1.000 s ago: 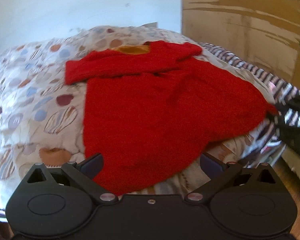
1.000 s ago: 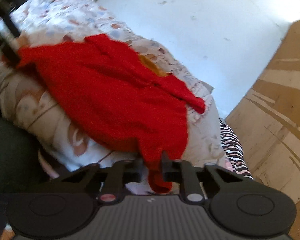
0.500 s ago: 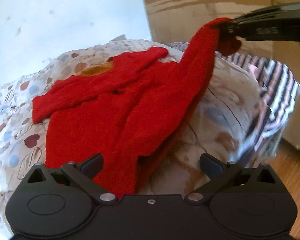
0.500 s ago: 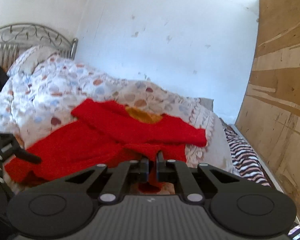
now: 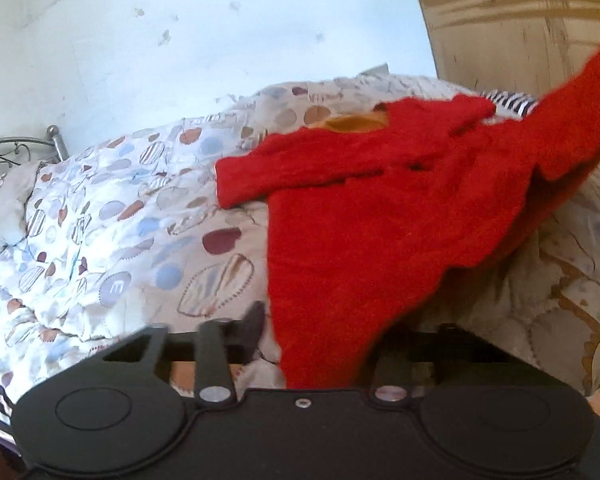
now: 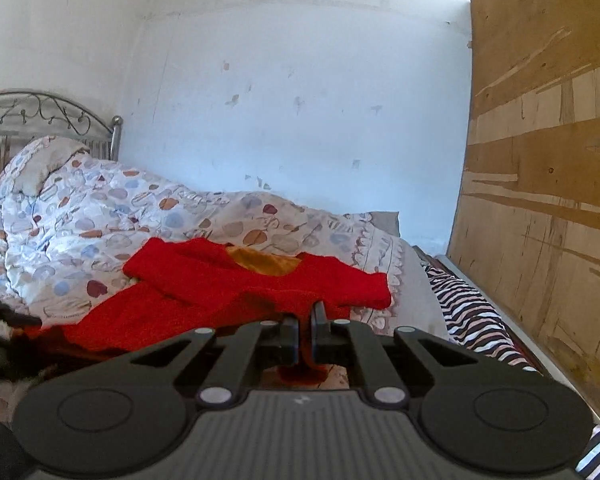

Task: Fold small clothes
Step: 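Grasp the sweater hem with the right gripper and lift it toward the collar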

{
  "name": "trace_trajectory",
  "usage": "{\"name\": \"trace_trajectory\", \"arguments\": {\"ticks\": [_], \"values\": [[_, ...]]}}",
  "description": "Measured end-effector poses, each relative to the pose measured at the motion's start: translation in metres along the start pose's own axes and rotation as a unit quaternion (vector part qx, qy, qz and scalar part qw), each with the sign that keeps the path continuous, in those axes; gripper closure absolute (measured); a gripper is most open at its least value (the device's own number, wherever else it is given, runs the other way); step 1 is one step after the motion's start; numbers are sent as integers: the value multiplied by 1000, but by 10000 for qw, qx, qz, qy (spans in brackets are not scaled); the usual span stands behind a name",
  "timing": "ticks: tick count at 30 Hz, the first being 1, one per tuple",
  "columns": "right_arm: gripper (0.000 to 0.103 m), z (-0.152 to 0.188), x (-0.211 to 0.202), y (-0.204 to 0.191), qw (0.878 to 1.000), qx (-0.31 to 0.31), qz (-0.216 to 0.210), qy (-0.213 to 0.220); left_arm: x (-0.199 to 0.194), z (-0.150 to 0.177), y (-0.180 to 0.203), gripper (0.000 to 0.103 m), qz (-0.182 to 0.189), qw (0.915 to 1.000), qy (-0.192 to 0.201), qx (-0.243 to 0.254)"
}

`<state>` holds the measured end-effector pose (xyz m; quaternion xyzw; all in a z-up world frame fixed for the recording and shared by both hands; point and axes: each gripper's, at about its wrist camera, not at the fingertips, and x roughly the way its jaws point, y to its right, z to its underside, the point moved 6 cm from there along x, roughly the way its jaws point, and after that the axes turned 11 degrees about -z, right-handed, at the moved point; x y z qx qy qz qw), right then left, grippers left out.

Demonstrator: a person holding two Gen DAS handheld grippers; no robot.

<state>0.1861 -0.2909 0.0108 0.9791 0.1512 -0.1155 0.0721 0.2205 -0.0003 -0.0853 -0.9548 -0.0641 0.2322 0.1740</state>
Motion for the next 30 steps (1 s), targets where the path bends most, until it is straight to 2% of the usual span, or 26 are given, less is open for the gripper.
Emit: {"name": "trace_trajectory", "arguments": {"ticks": [1,2,5,10,15,23,30], "values": [[97,2,0,-2,10000,1,20,-27,-1,-3,-2,92,82,9999,92,-8],[97,5,0,-3,10000,23,45,-58,-3,-6,-4,96,116,9997,201,11],[97,14,-4,-6,9997,74,227,-86,-13,-14,-9,97,-80,9990,432,-1],[98,21,-23,-15,9983,58,571,121,-40,-30,-24,98,-103,9946,902,-496],[98,13,-54,-24,9964,-87,726,432,-78,-42,-42,98,12,9897,1238,-716],[98,-10,-136,-58,9938,-541,616,755,-161,-41,-80,98,290,9845,1599,-654],[98,-20,-192,-85,9948,-390,492,804,-221,-29,-94,98,476,9828,1671,-623]]}}
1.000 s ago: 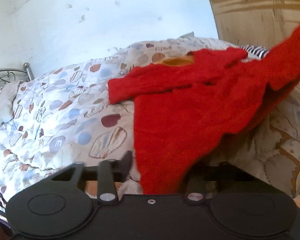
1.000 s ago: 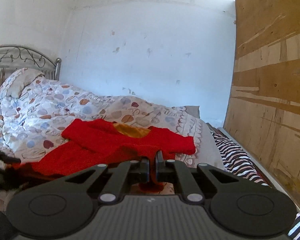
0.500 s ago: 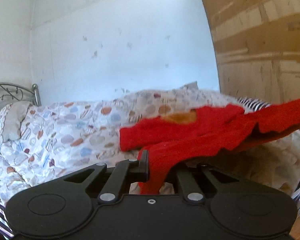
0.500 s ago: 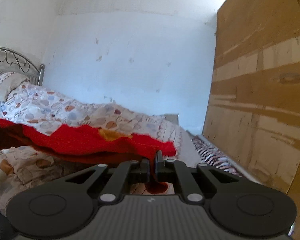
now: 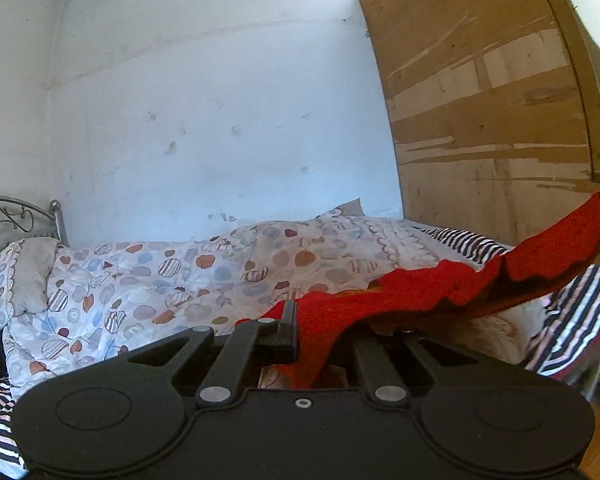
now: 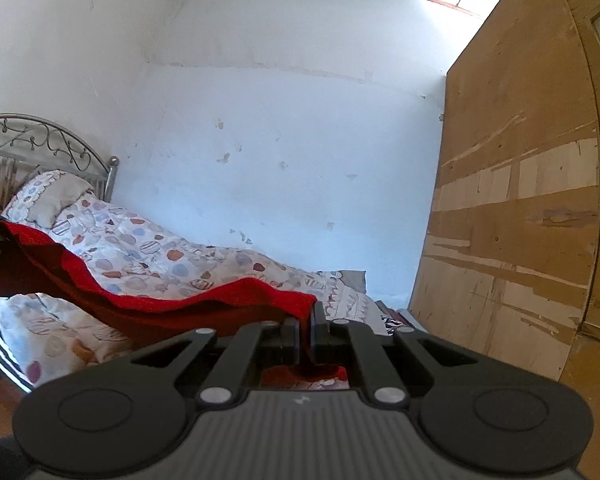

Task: Fold small clothes
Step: 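Grasp the sweater hem with the right gripper and lift it toward the collar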

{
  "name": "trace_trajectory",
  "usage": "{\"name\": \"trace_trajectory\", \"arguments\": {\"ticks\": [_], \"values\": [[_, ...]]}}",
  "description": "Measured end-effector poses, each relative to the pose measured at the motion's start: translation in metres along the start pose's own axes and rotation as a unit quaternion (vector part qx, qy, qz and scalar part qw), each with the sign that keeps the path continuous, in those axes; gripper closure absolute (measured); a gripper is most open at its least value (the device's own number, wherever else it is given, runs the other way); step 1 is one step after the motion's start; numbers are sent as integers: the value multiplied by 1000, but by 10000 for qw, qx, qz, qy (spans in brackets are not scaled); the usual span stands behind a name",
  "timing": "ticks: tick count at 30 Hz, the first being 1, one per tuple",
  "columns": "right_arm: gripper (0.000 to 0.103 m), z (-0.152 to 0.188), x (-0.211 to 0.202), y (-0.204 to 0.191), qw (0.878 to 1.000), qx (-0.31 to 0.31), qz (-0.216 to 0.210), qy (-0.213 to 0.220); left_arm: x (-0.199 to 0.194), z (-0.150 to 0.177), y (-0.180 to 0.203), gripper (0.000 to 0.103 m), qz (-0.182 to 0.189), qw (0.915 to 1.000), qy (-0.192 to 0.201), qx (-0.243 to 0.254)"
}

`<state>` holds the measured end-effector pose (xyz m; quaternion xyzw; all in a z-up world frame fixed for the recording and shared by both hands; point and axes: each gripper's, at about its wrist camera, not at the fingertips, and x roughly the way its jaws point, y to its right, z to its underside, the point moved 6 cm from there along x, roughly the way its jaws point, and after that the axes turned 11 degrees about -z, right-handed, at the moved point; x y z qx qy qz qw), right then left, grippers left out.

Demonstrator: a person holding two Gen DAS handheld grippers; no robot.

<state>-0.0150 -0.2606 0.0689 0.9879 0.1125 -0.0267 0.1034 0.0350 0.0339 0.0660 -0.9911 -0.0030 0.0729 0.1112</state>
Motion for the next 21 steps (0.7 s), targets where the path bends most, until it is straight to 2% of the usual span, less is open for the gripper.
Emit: {"name": "trace_trajectory", "arguments": {"ticks": [5,10,16,21], "values": [[98,2,3,3,9999,68,18,-114,2,4,-3,98,98,9994,-258,-186],[98,2,23,6,9999,25,23,-125,21,5,-6,98,109,9978,-519,-388],[98,-6,74,16,9998,-168,24,-66,62,-8,-9,98,52,9972,-644,-388],[97,-13,137,32,9997,-211,-77,-116,116,-26,-10,97,8,9961,-806,-348]]}}
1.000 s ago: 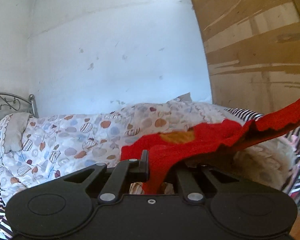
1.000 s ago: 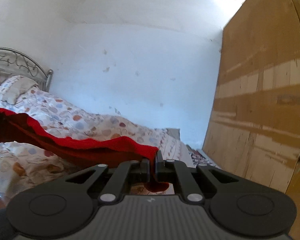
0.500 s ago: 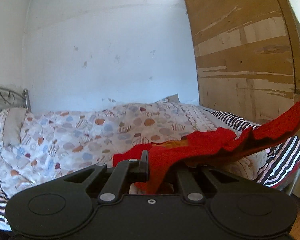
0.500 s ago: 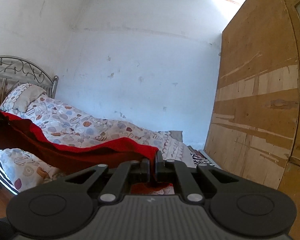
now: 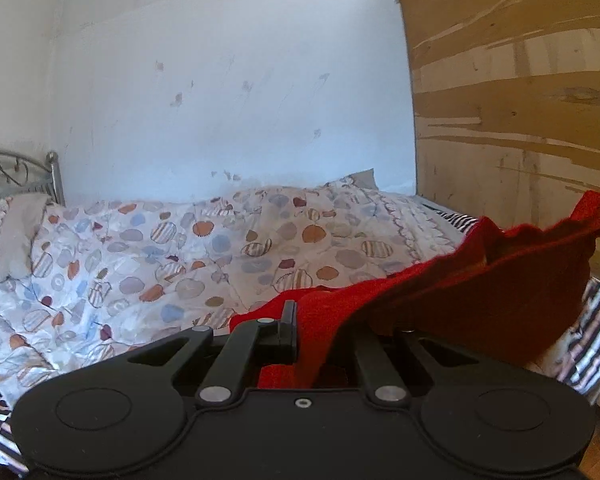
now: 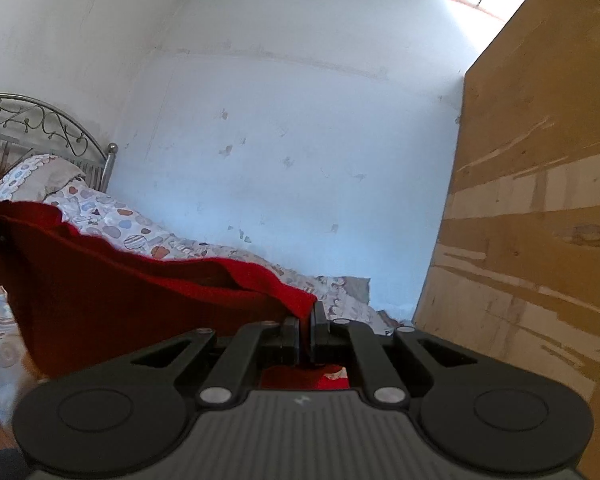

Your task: Fold small clothes

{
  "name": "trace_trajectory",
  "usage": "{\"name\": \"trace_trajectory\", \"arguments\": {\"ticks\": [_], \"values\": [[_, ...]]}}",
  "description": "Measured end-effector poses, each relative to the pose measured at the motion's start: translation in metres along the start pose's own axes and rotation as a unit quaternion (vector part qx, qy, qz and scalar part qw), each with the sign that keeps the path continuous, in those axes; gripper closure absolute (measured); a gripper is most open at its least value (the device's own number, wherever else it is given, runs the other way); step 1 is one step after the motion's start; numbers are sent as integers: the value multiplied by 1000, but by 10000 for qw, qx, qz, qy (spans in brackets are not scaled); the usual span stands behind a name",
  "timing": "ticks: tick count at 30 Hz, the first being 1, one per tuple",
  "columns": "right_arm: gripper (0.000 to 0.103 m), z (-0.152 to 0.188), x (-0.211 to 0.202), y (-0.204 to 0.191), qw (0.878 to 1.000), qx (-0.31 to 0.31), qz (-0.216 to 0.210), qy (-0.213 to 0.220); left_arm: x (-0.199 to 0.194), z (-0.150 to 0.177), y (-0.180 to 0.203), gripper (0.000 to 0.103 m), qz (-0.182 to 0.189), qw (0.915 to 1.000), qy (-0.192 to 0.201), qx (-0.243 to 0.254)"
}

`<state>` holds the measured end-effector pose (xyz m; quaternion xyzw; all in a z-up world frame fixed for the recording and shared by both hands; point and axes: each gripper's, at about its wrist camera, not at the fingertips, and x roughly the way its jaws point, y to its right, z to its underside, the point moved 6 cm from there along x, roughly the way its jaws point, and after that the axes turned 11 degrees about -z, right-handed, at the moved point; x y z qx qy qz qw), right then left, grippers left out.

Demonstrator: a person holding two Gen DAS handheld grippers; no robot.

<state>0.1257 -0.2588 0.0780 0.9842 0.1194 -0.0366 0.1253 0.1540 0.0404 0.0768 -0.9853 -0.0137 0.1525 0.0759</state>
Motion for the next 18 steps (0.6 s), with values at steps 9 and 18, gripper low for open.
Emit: {"name": "trace_trajectory", "arguments": {"ticks": [9,18], "values": [[97,18,124,43,9960,658,-445,-419,122,-20,12,98,7,9981,-609,-80],[97,67,235,54,9892,578,-569,-1221,238,7,25,97,-23,9902,-1392,-131]]}}
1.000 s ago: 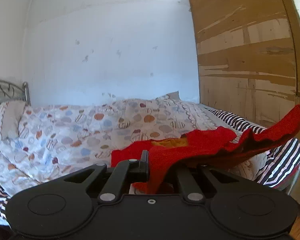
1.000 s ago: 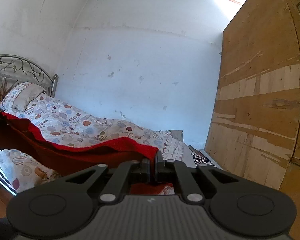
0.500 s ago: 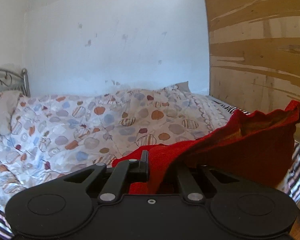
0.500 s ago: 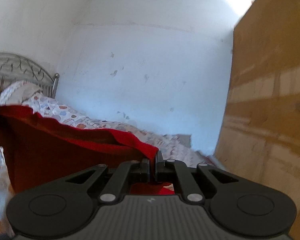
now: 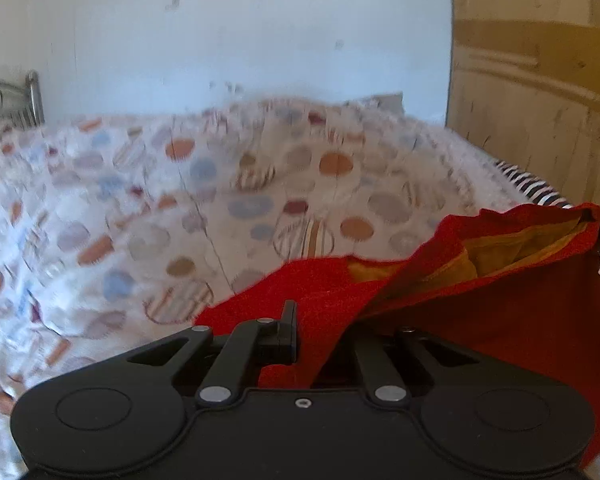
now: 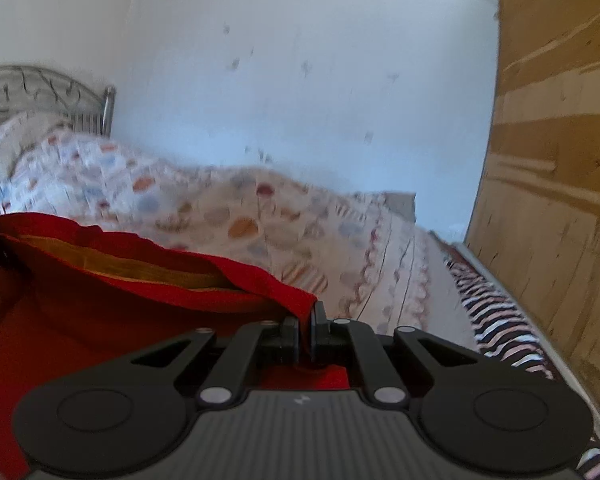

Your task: Fold small clothes

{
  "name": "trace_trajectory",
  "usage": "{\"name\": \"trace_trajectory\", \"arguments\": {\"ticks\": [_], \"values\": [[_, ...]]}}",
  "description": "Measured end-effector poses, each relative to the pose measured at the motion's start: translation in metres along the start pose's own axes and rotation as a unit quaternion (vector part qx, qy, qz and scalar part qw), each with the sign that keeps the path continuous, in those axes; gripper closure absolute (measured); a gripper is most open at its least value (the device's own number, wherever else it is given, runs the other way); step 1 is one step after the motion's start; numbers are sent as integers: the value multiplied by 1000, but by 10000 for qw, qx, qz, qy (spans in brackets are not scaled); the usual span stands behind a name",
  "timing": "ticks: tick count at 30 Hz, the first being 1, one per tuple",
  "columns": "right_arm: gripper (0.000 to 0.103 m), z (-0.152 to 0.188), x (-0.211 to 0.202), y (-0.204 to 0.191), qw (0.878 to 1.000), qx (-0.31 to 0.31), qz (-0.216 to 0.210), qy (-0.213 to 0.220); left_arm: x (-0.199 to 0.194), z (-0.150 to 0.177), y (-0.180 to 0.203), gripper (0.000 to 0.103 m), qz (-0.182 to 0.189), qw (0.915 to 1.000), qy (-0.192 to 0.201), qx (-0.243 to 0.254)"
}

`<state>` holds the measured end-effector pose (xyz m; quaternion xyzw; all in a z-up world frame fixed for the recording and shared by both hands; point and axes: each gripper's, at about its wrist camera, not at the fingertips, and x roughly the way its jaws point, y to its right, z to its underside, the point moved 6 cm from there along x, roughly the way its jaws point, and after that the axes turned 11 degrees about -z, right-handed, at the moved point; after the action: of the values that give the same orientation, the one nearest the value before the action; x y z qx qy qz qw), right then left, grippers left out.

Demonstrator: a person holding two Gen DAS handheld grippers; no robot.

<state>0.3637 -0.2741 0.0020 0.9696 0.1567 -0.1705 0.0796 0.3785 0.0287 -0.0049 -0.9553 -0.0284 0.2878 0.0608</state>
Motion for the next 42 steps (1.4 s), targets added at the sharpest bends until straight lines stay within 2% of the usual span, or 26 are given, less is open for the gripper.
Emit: {"name": "trace_trajectory", "arguments": {"ticks": [8,15,17,21,22,24,26,28,30,31,35,38,42], "values": [[97,24,60,15,9993,122,55,-359,70,6,8,97,9,9992,-395,-22],[95,43,87,24,9975,291,135,-628,104,12,16,95,53,9982,-601,-58],[95,48,90,25,9971,327,150,-672,107,13,16,92,77,9979,-635,-131],[90,51,91,28,9966,400,187,-689,109,12,8,75,79,9967,-715,-386],[86,51,91,29,9965,416,209,-694,110,11,6,70,66,9963,-740,-429],[71,51,91,30,9961,425,307,-709,110,9,3,63,40,9958,-774,-493],[41,52,90,35,9952,480,468,-710,109,6,-1,54,38,9953,-802,-546],[27,52,88,42,9941,624,560,-695,107,1,-6,38,41,9954,-811,-513],[23,53,85,50,9934,697,612,-680,105,-7,-12,27,1,9964,-742,-409],[16,53,84,54,9931,678,668,-691,104,-9,-14,22,-11,9968,-719,-338],[11,58,80,62,9916,775,776,-690,103,-19,-19,16,71,9970,-762,-149],[7,59,79,63,9912,754,850,-675,106,-23,-27,16,455,9918,-1057,-557],[2,64,83,63,9905,751,899,-726,111,-29,-45,16,999,9742,-1481,-1383]]}}
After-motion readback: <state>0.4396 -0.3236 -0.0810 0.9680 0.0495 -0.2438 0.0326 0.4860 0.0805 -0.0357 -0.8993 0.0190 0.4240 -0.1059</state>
